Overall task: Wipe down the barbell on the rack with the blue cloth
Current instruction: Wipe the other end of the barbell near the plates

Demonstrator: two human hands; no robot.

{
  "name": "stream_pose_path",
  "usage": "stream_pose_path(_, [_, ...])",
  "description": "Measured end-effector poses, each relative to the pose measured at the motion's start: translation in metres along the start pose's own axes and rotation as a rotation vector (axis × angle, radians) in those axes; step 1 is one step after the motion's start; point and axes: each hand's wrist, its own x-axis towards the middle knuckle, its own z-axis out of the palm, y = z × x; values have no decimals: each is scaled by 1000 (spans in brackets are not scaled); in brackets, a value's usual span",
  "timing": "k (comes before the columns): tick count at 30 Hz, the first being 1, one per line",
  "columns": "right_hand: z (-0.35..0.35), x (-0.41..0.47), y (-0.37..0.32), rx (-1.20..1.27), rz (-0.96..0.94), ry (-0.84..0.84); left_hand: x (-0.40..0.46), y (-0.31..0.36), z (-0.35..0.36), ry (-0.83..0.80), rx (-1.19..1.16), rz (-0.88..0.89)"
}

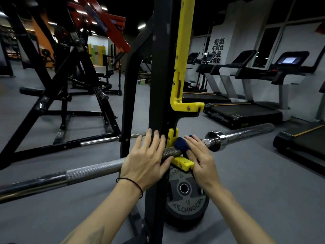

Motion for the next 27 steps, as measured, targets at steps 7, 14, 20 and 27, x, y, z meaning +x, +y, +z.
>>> stream_pose_path(7, [-27, 16, 28, -112, 183, 129, 0, 1, -1, -42, 36, -13])
stream_pose_path(14, [-10, 2, 14, -170, -205, -63, 2, 1, -5, 24, 38, -18])
stream_pose_path(20, [-25, 14, 33, -144, 134, 126, 11, 5, -19, -114, 101, -37])
stream_pose_path(27, [3, -5, 2, -62, -150, -57, 47, -16, -19, -616, -464, -211])
